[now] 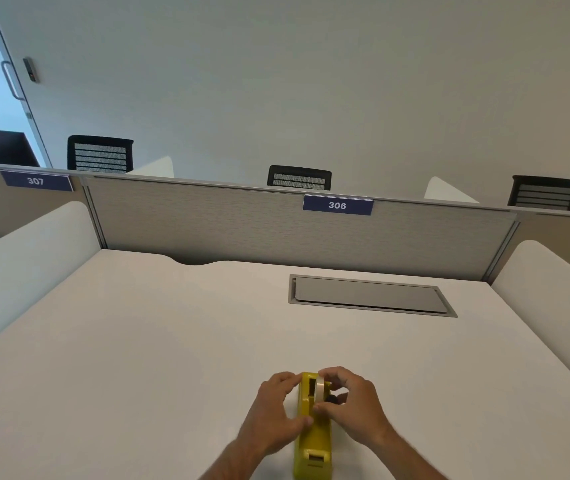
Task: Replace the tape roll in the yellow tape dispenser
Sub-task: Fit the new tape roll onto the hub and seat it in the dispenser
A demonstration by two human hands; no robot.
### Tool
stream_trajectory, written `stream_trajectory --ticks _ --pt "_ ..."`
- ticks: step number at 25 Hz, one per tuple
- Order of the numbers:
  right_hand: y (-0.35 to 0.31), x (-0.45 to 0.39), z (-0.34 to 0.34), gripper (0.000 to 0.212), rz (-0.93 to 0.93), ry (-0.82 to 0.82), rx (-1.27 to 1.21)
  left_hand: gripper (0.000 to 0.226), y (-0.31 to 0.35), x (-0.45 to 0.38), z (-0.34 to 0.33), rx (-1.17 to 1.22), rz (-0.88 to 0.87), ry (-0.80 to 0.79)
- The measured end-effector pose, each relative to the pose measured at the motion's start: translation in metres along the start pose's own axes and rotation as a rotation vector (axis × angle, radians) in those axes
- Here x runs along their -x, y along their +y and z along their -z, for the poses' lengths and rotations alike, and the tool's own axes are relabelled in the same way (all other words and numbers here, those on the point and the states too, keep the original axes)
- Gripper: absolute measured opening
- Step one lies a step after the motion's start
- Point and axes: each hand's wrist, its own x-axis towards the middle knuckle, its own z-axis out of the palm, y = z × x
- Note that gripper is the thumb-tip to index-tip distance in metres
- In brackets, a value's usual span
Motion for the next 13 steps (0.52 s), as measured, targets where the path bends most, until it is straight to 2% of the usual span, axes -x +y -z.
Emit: stream_trajectory --ticks 8,13 --pt "-0.004 0.005 -0.001 0.051 0.02 0.026 0.034 0.078 0.011 -0.001 -0.002 0.011 -0.131 0.051" --pt "-0.018 0.005 0.006 0.039 0.049 -0.016 -0.004 0.071 0.017 -0.003 -0.001 0.034 -0.216 0.013"
